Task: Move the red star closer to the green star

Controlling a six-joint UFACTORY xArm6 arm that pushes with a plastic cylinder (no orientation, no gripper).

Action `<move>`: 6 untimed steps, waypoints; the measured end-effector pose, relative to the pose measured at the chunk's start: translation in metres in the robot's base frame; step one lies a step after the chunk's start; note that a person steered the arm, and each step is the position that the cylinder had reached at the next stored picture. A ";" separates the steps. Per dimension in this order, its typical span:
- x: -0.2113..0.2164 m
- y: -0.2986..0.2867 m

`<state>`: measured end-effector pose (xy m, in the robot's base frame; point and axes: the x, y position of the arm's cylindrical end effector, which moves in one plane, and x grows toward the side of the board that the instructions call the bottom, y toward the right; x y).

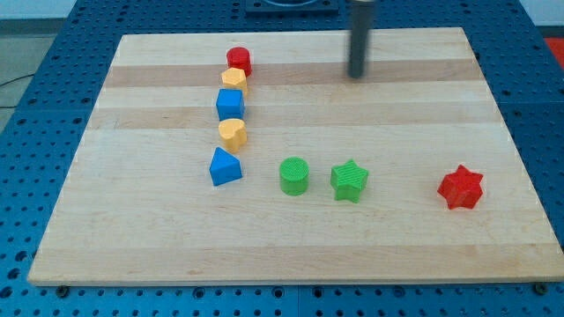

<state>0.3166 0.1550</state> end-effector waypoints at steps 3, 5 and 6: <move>0.212 0.112; 0.237 0.086; 0.219 0.114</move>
<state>0.5356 0.2694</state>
